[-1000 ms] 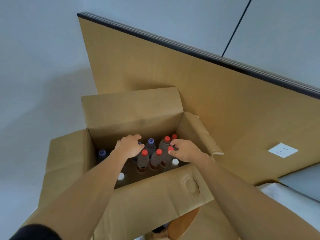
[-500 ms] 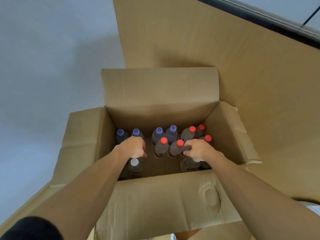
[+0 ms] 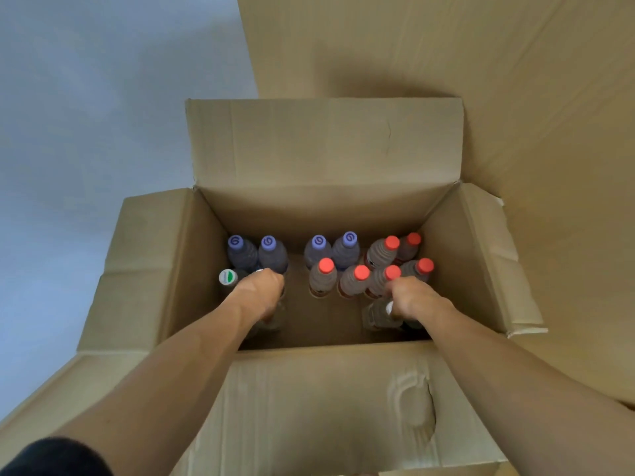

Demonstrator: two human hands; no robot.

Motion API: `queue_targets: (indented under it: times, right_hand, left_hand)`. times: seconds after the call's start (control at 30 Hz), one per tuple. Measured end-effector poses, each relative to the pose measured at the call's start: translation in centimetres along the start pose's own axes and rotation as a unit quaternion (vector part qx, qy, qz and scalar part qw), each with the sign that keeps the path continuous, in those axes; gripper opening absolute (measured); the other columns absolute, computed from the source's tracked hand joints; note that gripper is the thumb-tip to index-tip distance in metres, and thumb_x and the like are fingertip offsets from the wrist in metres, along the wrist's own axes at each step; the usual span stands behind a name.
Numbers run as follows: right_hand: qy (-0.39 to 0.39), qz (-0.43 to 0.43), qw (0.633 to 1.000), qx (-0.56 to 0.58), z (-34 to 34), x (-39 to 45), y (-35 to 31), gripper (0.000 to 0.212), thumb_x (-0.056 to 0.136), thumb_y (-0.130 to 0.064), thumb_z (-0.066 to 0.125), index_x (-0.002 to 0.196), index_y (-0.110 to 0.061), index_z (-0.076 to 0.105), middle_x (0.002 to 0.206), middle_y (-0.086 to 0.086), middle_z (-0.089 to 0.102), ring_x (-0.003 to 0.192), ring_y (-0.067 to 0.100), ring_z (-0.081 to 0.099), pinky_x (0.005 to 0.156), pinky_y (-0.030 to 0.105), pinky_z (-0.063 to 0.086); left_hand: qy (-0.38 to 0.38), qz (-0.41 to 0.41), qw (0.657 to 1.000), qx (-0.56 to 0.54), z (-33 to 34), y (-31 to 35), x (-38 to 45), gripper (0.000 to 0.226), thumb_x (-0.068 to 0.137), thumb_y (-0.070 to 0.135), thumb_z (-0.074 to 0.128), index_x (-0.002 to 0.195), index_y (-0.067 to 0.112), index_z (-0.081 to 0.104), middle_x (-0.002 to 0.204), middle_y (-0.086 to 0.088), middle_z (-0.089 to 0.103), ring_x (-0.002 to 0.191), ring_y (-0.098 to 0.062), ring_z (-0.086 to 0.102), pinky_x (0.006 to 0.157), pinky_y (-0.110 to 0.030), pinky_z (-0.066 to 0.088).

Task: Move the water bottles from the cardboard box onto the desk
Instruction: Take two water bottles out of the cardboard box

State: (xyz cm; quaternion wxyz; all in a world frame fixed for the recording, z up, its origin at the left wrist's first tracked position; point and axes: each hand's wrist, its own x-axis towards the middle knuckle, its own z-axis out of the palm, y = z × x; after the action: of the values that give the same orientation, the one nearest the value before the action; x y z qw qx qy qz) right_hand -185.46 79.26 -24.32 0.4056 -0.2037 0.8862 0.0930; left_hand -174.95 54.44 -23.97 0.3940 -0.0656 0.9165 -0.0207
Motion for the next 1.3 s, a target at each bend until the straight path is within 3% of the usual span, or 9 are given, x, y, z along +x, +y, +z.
queue_targets:
  times: [0.1,0.27,0.5,0.7,0.8,0.9,1.1,1.2,1.3]
  right_hand:
    - [0.001,-0.007,1.000,-0.006,0.2,0.4,-0.4,0.037,0.092,-0.010,0.059,0.129,-0.013,0.062,0.134,0.013,0.060,0.123,0.032,0.059,0.098,0.036,0.049]
    - [0.008,-0.019,1.000,0.014,-0.4,0.4,-1.1,0.015,0.089,-0.013,0.065,0.100,-0.020,0.058,0.122,0.013,0.063,0.114,0.033,0.061,0.088,0.035,0.051]
    - [0.007,-0.041,0.998,0.057,0.5,0.0,-2.3,0.020,0.085,-0.016,0.068,0.092,-0.020,0.050,0.113,0.011,0.063,0.108,0.032,0.061,0.084,0.035,0.050]
    - [0.010,-0.068,0.995,0.071,0.8,0.7,-2.8,0.020,0.085,-0.020,0.068,0.097,-0.021,0.052,0.116,0.011,0.061,0.107,0.032,0.060,0.083,0.034,0.047]
    - [-0.018,-0.109,0.993,0.036,1.4,1.5,-3.0,0.037,0.089,-0.028,0.066,0.124,-0.024,0.058,0.132,0.010,0.055,0.122,0.032,0.054,0.097,0.038,0.046]
    - [-0.077,-0.131,0.988,0.015,1.9,2.3,-3.1,0.053,0.095,-0.036,0.060,0.146,-0.032,0.049,0.148,0.007,0.047,0.136,0.029,0.045,0.107,0.037,0.040]
    - [-0.164,-0.143,0.976,0.016,2.2,4.3,-2.5,0.074,0.081,-0.044,0.079,0.145,-0.039,0.043,0.145,0.003,0.047,0.127,0.028,0.052,0.092,0.035,0.048]
    - [-0.165,-0.157,0.974,-0.014,2.4,5.1,-2.3,0.084,0.077,-0.037,0.085,0.148,-0.036,0.040,0.147,0.005,0.047,0.132,0.030,0.047,0.105,0.041,0.044]
    - [-0.143,-0.166,0.976,-0.014,2.8,5.6,-2.0,0.081,0.077,-0.027,0.085,0.146,-0.034,0.043,0.146,0.006,0.050,0.131,0.030,0.050,0.106,0.042,0.045]
  left_hand:
    - [0.015,-0.010,1.000,-0.018,0.0,0.9,0.3,0.025,0.094,0.013,0.065,0.118,0.009,0.065,0.120,-0.012,0.068,0.111,-0.029,0.066,0.086,-0.036,0.054]
    - [0.036,-0.011,0.998,-0.050,-0.1,2.9,1.0,0.030,0.087,0.015,0.070,0.116,0.009,0.064,0.117,-0.013,0.068,0.107,-0.030,0.068,0.075,-0.034,0.050]
    - [0.042,0.017,0.995,-0.084,-0.7,5.6,2.2,0.028,0.088,0.014,0.068,0.115,0.008,0.064,0.116,-0.014,0.068,0.106,-0.031,0.068,0.080,-0.036,0.054]
    - [0.048,0.057,0.992,-0.102,-0.4,5.9,2.9,0.030,0.087,0.021,0.063,0.115,0.010,0.067,0.115,-0.013,0.067,0.104,-0.033,0.067,0.085,-0.039,0.055]
    - [0.018,0.094,0.991,-0.089,0.6,5.1,3.7,0.044,0.088,0.031,0.065,0.130,0.020,0.061,0.129,-0.008,0.061,0.116,-0.031,0.062,0.093,-0.042,0.054]
    - [-0.012,0.136,0.984,-0.111,2.1,4.0,4.7,0.064,0.084,0.036,0.074,0.143,0.031,0.050,0.142,-0.003,0.053,0.127,-0.028,0.055,0.101,-0.042,0.050]
    - [-0.044,0.169,0.974,-0.143,4.4,2.8,6.8,0.100,0.069,0.030,0.090,0.153,0.035,0.035,0.148,0.000,0.048,0.133,-0.023,0.050,0.104,-0.031,0.041]
    - [-0.054,0.176,0.974,-0.134,4.5,2.9,7.5,0.097,0.068,0.026,0.090,0.151,0.028,0.039,0.147,-0.003,0.051,0.132,-0.025,0.051,0.104,-0.031,0.043]
    - [-0.046,0.192,0.973,-0.119,4.0,3.4,8.1,0.080,0.072,0.025,0.087,0.141,0.025,0.049,0.136,-0.005,0.061,0.124,-0.028,0.058,0.099,-0.036,0.049]
